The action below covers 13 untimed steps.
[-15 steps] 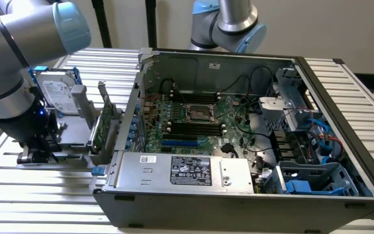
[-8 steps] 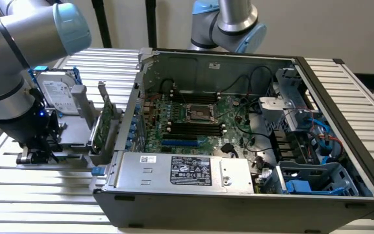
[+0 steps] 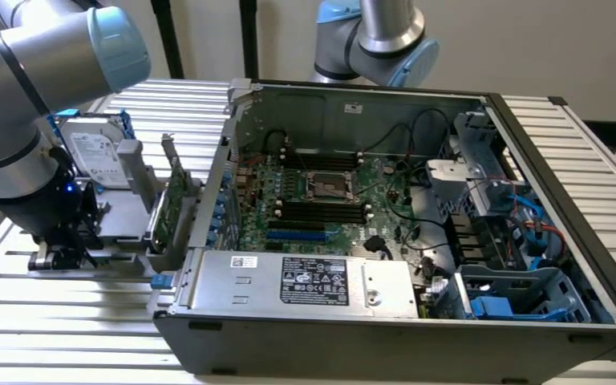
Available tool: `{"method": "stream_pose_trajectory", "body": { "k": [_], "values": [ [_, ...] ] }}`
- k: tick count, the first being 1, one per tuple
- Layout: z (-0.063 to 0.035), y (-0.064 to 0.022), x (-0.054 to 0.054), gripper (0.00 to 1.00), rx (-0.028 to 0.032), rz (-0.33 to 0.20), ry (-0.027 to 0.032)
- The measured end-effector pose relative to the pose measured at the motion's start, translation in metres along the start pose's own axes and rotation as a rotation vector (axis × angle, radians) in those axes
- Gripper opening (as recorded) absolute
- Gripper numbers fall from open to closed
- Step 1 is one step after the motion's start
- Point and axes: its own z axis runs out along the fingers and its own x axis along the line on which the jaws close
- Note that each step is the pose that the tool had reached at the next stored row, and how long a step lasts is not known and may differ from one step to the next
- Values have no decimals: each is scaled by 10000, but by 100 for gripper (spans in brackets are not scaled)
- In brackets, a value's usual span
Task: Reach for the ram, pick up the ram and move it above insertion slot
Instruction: 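Pick up the ram and move it above insertion slot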
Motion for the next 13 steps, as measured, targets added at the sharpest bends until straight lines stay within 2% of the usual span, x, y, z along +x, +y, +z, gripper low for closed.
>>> {"method": "stream_pose_trajectory", "body": {
  "k": [7,11,12,13],
  "values": [
    [12,1,1,36,-69,5,-36],
    [12,1,1,36,-72,5,-37],
    [12,0,1,35,-72,5,-36],
    [12,1,1,28,-72,5,-36]
  ]
}}
